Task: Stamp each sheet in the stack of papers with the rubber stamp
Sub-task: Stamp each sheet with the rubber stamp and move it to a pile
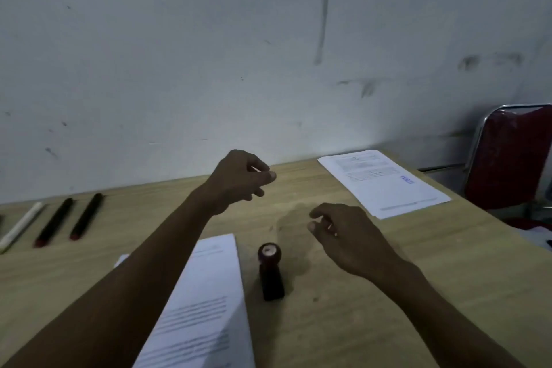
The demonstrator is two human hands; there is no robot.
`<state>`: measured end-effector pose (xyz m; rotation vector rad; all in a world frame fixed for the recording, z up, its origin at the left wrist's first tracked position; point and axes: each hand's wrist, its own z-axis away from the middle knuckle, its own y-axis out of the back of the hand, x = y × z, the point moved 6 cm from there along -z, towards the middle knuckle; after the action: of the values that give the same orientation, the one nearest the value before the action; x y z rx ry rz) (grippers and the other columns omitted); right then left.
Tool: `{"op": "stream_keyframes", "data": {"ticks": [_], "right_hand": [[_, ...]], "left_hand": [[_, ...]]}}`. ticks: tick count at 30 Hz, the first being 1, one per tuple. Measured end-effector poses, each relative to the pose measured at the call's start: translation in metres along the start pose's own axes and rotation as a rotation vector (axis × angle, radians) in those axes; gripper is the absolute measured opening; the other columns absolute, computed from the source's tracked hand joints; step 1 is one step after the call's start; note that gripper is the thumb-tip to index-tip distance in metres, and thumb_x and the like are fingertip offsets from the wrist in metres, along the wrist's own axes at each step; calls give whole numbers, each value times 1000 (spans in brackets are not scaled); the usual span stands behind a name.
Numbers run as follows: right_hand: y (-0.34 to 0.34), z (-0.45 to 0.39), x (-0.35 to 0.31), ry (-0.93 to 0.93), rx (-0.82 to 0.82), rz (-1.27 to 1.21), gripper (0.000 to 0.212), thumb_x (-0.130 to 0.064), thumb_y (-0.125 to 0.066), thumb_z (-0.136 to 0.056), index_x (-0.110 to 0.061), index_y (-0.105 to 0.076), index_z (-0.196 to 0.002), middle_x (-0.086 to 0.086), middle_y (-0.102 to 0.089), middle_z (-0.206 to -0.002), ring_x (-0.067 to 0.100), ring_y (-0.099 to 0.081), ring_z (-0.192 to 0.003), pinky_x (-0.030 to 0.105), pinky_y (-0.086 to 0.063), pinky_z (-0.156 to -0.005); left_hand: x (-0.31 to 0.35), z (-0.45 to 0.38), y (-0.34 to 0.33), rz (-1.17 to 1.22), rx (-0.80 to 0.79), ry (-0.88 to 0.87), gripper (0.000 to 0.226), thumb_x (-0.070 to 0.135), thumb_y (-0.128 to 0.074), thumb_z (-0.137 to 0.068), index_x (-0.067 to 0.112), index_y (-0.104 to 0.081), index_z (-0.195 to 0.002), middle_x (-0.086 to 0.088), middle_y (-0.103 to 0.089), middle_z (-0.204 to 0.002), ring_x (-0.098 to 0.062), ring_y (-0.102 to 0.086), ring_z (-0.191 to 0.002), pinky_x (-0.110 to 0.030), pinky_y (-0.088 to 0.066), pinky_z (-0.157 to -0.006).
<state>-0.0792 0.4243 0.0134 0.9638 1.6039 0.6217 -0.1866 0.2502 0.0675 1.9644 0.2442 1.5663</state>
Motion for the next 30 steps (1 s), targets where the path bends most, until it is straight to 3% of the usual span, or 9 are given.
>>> {"op": "stream_keyframes", "data": {"ticks": [5, 14, 20, 25, 28, 30], "right_hand": [[-26, 28, -58, 17, -68, 83, 53, -67, -43, -91, -31, -55, -127, -7, -64, -115, 13, -58, -105, 33, -46, -84], [-58, 34, -74, -116, -116, 282, 63, -68, -61, -78, -25, -49, -123, 3, -60, -120, 27, -60, -106, 37, -47, -86], [-67, 33, -79, -153, -101, 315, 52, -64, -61, -82, -23, -51, -114, 6, -59, -112, 28, -60, -101, 35, -44, -81], [-68, 34, -81, -133, -48, 344, 36, -51, -57, -91, -19, -52, -107, 8, -60, -108, 30, -60, -97, 33, -41, -76], [-61, 35, -86, -135, 23, 325, 33, -49, -56, -91, -20, -51, -107, 8, -61, -105, 31, -61, -95, 36, -44, -79], [-57, 36, -93, -122, 73, 282, 30, -46, -55, -91, -21, -51, -105, 7, -61, -99, 31, -60, -92, 36, -44, -78]], "left_hand": [[-32, 54, 47, 14, 96, 3, 18, 19, -70, -86, 5, -68, -97, -12, -73, -85, -23, -73, -74, -31, -54, -62], [-99, 128, 74, -81, 147, 37, 14, 22, -73, -83, 13, -70, -93, -3, -72, -75, -16, -71, -69, -28, -52, -61], [-131, 159, 81, -102, 219, 63, 9, 23, -73, -83, 18, -70, -91, 2, -71, -76, -14, -67, -67, -16, -47, -54], [-141, 170, 79, -127, 244, 51, 12, 19, -72, -83, 14, -71, -94, 5, -69, -75, -7, -63, -64, -15, -42, -58], [-142, 173, 75, -179, 268, 16, 15, 17, -72, -83, 10, -71, -97, 2, -70, -82, -12, -65, -77, -8, -42, -65], [-143, 175, 69, -205, 268, -21, 19, 17, -73, -82, 10, -70, -100, 0, -68, -92, -14, -62, -87, -11, -44, -76]]}}
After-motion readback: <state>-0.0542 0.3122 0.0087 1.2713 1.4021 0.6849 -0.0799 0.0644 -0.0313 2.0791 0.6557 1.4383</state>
